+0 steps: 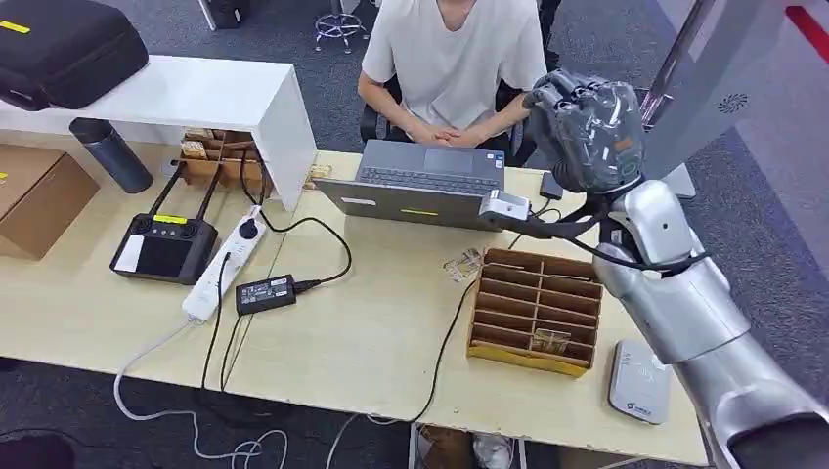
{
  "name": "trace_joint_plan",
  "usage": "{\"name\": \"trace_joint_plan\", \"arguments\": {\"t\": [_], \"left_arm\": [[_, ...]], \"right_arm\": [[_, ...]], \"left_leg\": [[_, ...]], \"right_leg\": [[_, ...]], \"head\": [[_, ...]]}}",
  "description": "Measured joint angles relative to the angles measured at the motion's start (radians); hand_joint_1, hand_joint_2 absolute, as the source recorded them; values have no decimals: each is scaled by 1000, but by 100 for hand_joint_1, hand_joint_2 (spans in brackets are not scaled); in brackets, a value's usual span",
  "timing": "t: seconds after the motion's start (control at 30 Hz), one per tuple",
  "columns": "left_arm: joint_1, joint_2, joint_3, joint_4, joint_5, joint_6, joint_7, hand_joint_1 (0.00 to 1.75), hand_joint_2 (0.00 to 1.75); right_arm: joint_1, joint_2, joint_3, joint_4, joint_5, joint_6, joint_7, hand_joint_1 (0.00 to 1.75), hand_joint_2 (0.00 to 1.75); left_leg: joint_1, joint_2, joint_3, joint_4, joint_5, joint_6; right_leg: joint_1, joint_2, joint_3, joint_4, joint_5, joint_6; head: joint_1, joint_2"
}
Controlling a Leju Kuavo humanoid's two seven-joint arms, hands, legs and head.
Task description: Pass the card to the sensor for recognition and then transmit it.
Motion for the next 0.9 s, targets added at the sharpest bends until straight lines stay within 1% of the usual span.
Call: {"name": "trace_joint_plan", "arguments": {"t": [0.57, 0.6, 0.9], "left_arm": [[-2, -3, -8, 0, -15, -2, -2, 0, 175], [-2, -3, -8, 0, -17, -2, -2, 0, 175], [-2, -4, -9, 0, -43, -12, -8, 0, 175]], "right_arm": [[-4, 0, 26, 3, -2, -3, 0, 154, 175], [-3, 0, 27, 3, -4, -3, 1, 0, 175], [30, -19, 32, -44, -10, -3, 12, 0, 175]], "left_leg": [[0, 0, 0, 0, 0, 0], [0, 0, 0, 0, 0, 0], [0, 0, 0, 0, 0, 0]], "right_leg": [[0, 0, 0, 0, 0, 0], [0, 0, 0, 0, 0, 0], [0, 0, -1, 0, 0, 0]], "head": [[0, 0], [0, 0], [0, 0]]}}
